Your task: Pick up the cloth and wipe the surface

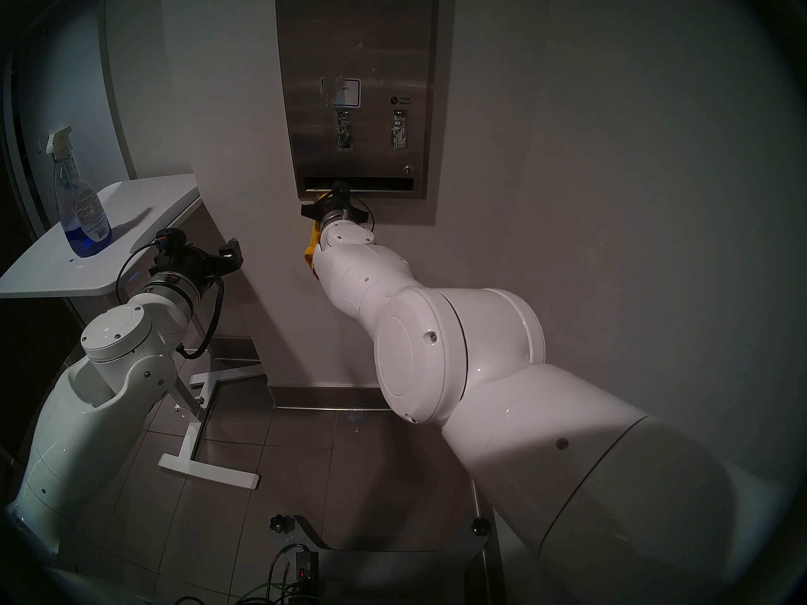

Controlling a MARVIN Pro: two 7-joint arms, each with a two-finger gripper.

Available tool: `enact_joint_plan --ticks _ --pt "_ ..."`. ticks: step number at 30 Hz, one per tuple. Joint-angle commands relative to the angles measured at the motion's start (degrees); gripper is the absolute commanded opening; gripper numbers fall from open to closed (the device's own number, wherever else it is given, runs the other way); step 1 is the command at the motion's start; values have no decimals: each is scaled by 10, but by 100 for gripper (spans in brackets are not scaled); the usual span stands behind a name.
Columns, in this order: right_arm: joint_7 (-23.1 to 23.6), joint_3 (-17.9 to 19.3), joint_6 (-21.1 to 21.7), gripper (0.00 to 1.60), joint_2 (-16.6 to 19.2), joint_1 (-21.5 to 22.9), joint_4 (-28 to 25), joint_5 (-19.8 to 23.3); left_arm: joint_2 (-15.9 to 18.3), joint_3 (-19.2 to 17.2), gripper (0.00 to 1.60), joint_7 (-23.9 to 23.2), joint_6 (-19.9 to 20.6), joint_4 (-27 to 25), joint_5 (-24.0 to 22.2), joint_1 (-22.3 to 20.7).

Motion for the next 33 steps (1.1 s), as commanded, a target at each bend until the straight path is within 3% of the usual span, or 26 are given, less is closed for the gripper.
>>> enact_joint_plan --ticks 1,4,5,18,22,27,30,33 --pt "6 -19 -29 0 -3 64 -65 -16 1 -7 160 -1 -4 -11 1 -13" --pt "4 -24 -27 0 -3 71 -74 -17 1 -6 160 -1 -4 -10 1 -12" --pt "4 -27 -41 0 -3 51 -55 -18 1 -6 160 -1 -4 -10 1 -12" --pt "16 -60 -20 0 -3 53 -72 -35 1 -7 160 0 -6 -13 1 -16" --pt "42 -91 -14 0 -3 56 -52 -54 0 -9 160 0 -7 -16 0 -19" --pt "76 -126 -71 0 -3 -13 -39 -49 -1 -10 160 -1 -9 -18 -2 -22" --pt "52 -127 -93 0 -3 -32 -55 -45 -2 -11 160 -1 -9 -19 -4 -23" --pt "14 -126 -112 0 -3 -22 -69 -55 -2 -11 160 -1 -9 -19 -4 -23"
